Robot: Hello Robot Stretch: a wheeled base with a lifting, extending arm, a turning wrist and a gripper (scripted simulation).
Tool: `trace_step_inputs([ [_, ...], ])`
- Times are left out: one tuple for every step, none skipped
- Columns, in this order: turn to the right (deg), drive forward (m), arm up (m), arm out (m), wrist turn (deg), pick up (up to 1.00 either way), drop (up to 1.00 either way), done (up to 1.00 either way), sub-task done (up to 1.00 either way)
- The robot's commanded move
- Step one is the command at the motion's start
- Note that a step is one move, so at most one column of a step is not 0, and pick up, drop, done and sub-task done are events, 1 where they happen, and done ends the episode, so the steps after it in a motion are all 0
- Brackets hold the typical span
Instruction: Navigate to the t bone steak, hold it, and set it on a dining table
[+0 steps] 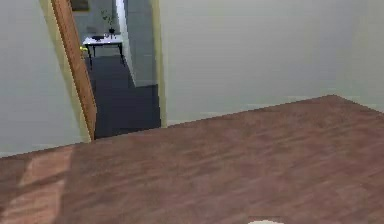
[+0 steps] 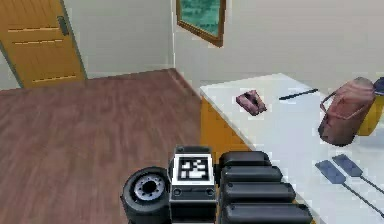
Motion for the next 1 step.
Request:
trace_step_inputs([
  [-21.0,0.00,0.00,0.00,0.0,0.00,0.00,0.00,0.00],
])
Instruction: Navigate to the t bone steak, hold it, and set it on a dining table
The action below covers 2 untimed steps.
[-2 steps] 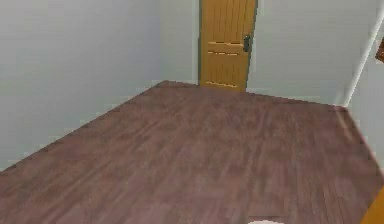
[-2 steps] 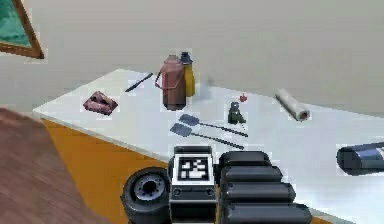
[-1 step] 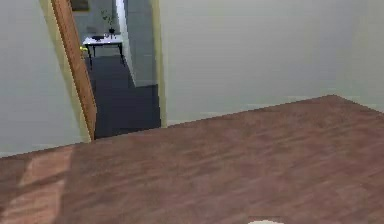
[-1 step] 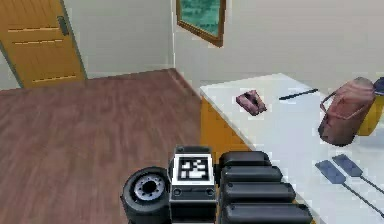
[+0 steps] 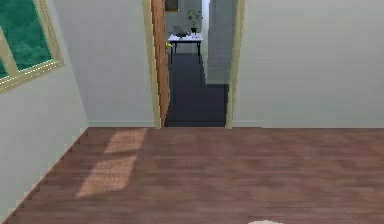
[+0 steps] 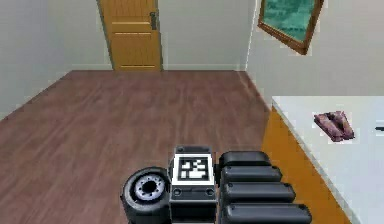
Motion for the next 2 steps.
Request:
trace_step_inputs([
  [0.0,1.00,0.00,0.00,0.0,0.00,0.00,0.00,0.00],
  [0.0,1.00,0.00,0.00,0.0,0.00,0.00,0.00,0.00],
])
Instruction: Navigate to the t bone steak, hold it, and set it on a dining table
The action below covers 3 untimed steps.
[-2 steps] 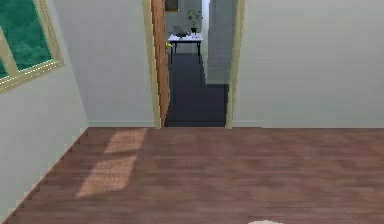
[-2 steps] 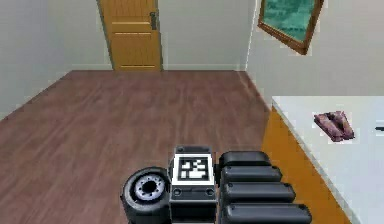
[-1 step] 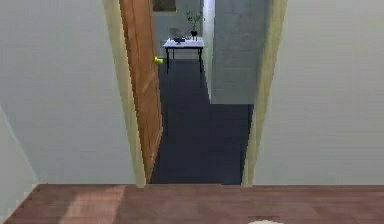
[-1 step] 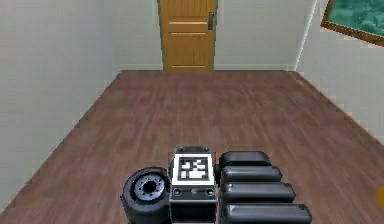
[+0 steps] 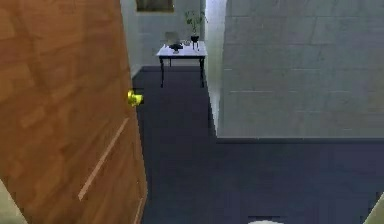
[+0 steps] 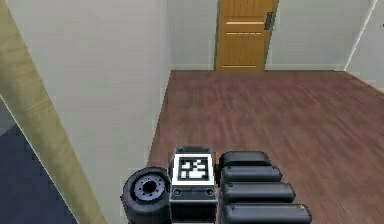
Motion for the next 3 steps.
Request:
trace_step_inputs([
  [-3.0,0.00,0.00,0.00,0.0,0.00,0.00,0.00,0.00],
  [0.0,1.00,0.00,0.00,0.0,0.00,0.00,0.00,0.00],
  [-3.0,0.00,0.00,0.00,0.0,0.00,0.00,0.00,0.00],
])
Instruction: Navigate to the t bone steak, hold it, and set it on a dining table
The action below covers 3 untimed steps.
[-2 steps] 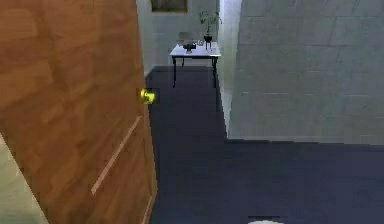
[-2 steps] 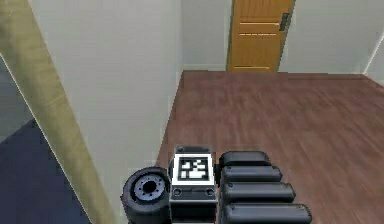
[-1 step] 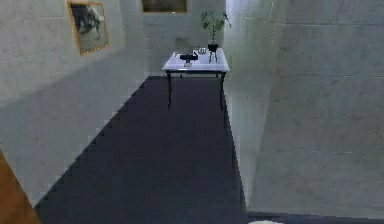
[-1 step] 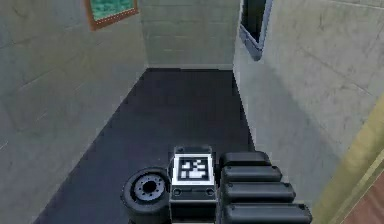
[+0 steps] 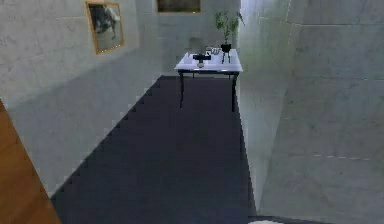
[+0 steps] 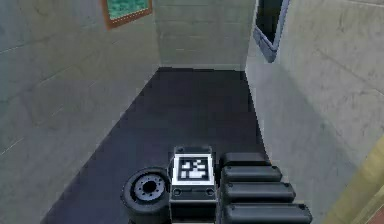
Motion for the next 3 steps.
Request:
trace_step_inputs([
  [0.0,0.35,0.00,0.00,0.0,0.00,0.00,0.00,0.00],
  [-12.0,0.00,0.00,0.00,0.0,0.00,0.00,0.00,0.00],
  [0.0,1.00,0.00,0.00,0.0,0.00,0.00,0.00,0.00],
])
